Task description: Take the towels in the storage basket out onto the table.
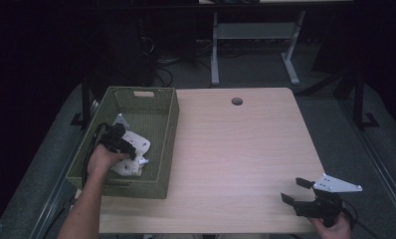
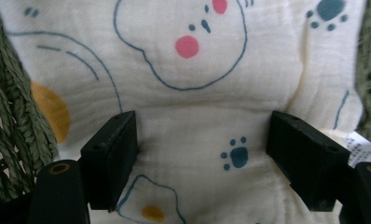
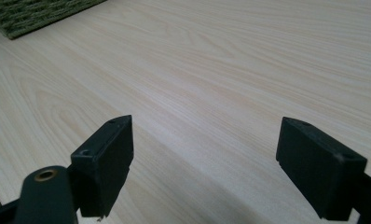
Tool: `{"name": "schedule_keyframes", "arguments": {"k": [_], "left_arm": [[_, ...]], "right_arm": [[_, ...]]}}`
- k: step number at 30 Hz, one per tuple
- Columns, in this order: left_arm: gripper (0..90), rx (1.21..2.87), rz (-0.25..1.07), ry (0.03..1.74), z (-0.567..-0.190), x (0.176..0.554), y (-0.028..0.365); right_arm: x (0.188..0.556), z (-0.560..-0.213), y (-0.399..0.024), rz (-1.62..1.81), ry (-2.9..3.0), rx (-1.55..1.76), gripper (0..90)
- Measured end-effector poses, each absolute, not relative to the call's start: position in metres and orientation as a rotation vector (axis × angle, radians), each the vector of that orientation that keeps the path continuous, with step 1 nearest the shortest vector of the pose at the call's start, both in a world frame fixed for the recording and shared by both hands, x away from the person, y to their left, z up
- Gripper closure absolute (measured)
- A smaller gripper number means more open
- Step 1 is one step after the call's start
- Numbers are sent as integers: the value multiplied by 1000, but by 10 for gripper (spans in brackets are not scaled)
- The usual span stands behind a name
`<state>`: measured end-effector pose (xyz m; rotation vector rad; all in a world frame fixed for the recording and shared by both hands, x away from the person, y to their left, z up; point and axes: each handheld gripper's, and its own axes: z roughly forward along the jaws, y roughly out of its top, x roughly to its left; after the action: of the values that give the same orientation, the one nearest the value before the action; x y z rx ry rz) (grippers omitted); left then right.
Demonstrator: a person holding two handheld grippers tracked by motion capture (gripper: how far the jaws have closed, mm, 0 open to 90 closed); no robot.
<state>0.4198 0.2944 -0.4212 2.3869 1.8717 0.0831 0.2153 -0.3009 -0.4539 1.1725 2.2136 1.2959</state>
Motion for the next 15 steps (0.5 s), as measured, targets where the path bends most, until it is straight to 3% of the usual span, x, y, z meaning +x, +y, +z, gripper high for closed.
{"name": "schedule_keyframes", "arguments": {"k": [8, 15], "left_arm": [[346, 2432, 101, 1852, -424, 419, 290], [576, 2445, 96, 1816, -421, 418, 292]], "right_arm": [[214, -453, -301, 1298, 2209, 1171, 183], [214, -453, -300, 1297, 2213, 1169, 184]]}}
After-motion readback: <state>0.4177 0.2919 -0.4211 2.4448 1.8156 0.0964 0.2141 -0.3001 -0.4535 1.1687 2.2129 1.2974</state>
